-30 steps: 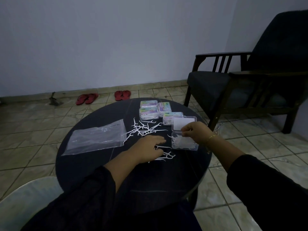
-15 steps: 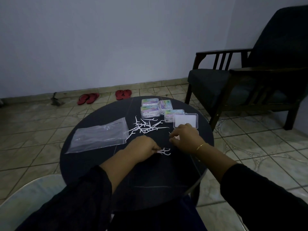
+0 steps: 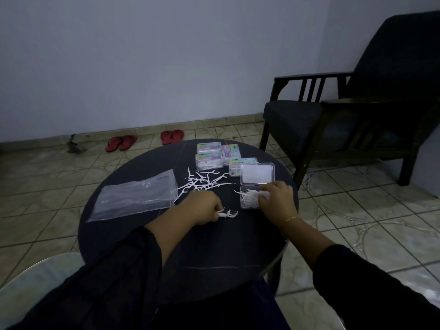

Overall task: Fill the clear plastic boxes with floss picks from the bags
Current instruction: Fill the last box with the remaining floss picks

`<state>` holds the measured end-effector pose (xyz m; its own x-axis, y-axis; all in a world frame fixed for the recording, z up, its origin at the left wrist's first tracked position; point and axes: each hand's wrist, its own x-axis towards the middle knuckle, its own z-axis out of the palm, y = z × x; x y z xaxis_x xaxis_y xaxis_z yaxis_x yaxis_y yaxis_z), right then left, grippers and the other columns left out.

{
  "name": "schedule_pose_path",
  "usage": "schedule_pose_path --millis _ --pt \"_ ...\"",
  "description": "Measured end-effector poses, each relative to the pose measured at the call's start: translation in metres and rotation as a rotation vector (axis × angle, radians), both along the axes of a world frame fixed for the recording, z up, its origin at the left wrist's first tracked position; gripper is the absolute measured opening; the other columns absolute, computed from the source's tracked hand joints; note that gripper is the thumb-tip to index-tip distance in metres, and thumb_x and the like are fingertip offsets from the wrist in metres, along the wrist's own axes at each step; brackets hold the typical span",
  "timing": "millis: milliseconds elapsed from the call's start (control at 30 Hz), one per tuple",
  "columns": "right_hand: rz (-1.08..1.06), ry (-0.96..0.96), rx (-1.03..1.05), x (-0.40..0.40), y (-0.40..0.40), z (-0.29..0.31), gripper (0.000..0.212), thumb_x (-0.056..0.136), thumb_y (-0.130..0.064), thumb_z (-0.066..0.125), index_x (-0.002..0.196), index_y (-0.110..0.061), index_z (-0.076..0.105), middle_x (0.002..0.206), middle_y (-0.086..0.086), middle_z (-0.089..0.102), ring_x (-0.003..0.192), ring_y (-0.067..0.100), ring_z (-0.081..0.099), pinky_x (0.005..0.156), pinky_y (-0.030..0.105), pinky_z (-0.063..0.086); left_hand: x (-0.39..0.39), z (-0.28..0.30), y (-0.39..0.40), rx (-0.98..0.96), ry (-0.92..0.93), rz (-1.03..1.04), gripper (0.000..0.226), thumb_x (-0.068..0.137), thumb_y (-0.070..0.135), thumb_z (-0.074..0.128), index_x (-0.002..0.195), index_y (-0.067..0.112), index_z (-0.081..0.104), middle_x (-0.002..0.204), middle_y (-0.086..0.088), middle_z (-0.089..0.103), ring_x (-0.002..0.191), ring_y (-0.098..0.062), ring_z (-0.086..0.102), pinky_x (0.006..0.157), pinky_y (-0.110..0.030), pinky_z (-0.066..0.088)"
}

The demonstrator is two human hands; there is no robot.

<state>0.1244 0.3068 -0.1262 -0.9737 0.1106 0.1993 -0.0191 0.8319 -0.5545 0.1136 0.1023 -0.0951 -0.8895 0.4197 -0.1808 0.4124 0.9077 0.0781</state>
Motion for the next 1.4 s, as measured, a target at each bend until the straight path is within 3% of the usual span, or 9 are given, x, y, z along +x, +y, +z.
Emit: schedule_pose_path --millis 167,300,467,567,667,867,967,1300,1400 --pt "0.069 -0.032 -0.065 -0.003 -0.004 0.001 0.032 0.093 -0.021 0.055 0.124 -0.016 0.06 0.131 0.006 0.046 0.121 0.022 0.036 0.099 0.023 0.026 -0.009 0.009 0.008 0.146 0.038 0.041 0.019 0.089 0.017 0.06 0.1 0.022 0.074 0.083 0.001 0.069 0.078 -0.019 0.061 0.067 -0.025 0.042" --pt "0.061 -0.015 -0.175 -0.004 -0.002 0.003 0.03 0.092 -0.02 0.056 0.122 -0.014 0.061 0.127 0.006 0.05 0.121 0.021 0.041 0.103 0.028 0.032 -0.021 0.026 0.026 0.218 0.093 0.004 0.017 0.092 0.025 0.059 0.09 0.018 0.075 0.062 0.008 0.052 0.062 -0.011 0.046 0.063 -0.025 0.034" --pt "0.037 0.048 -0.28 -0.005 0.002 0.003 0.029 0.093 -0.018 0.056 0.119 -0.009 0.063 0.118 0.006 0.055 0.111 0.02 0.051 0.099 0.034 0.043 -0.035 0.038 0.055 0.15 0.1 -0.062 0.017 0.093 0.023 0.056 0.091 0.026 0.073 0.082 -0.001 0.065 0.079 -0.018 0.058 0.068 -0.03 0.043" --pt "0.008 0.074 -0.282 -0.008 0.007 0.001 0.028 0.094 -0.015 0.053 0.119 -0.008 0.063 0.116 0.008 0.056 0.11 0.02 0.051 0.098 0.031 0.042 -0.043 0.027 0.068 0.088 0.073 -0.047 0.018 0.092 0.021 0.059 0.105 0.016 0.071 0.106 -0.007 0.067 0.103 -0.025 0.06 0.087 -0.034 0.047" --pt "-0.012 0.089 -0.245 -0.01 0.011 -0.004 0.028 0.095 -0.013 0.051 0.119 -0.008 0.064 0.117 0.008 0.057 0.11 0.02 0.051 0.096 0.026 0.04 -0.044 0.011 0.067 0.139 0.103 -0.007 0.049 0.091 0.029 0.062 0.137 0.019 0.051 0.138 -0.005 0.053 0.126 -0.025 0.047 0.104 -0.035 0.038" --pt "-0.008 0.076 -0.037 -0.001 0.008 -0.011 0.035 0.097 -0.028 0.046 0.129 -0.019 0.058 0.126 0.003 0.051 0.114 0.019 0.04 0.094 0.028 0.035 -0.006 -0.027 0.053 0.371 0.263 0.295 0.075 0.093 0.052 0.046 0.15 0.012 0.02 0.158 -0.001 0.018 0.144 -0.019 0.016 0.114 -0.038 0.016" --pt "-0.001 0.002 0.034 0.002 0.002 -0.012 0.039 0.098 -0.035 0.042 0.134 -0.023 0.051 0.134 0.002 0.044 0.121 0.022 0.037 0.097 0.035 0.036 0.004 -0.044 0.056 0.365 0.154 0.388 0.084 0.093 0.06 0.037 0.152 0.009 0.008 0.16 -0.004 0.005 0.147 -0.018 0.005 0.115 -0.04 0.012" --pt "-0.01 0.003 0.053 0.006 0.0 -0.014 0.045 0.098 -0.038 0.041 0.142 -0.029 0.037 0.144 0.0 0.035 0.129 0.022 0.031 0.101 0.037 0.031 0.008 -0.048 0.057 0.365 0.209 0.27 0.069 0.096 0.055 0.032 0.152 0.019 0.013 0.161 0.003 0.001 0.146 -0.016 0.004 0.114 -0.041 0.013" --pt "0.076 0.045 0.206 0.008 -0.001 -0.009 0.05 0.097 -0.039 0.04 0.145 -0.037 0.027 0.152 -0.003 0.023 0.135 0.021 0.023 0.103 0.04 0.027 0.006 -0.045 0.048 0.386 0.219 0.264 0.059 0.099 0.05 0.032 0.151 0.028 0.018 0.16 0.005 0.002 0.146 -0.018 0.005 0.114 -0.043 0.013"
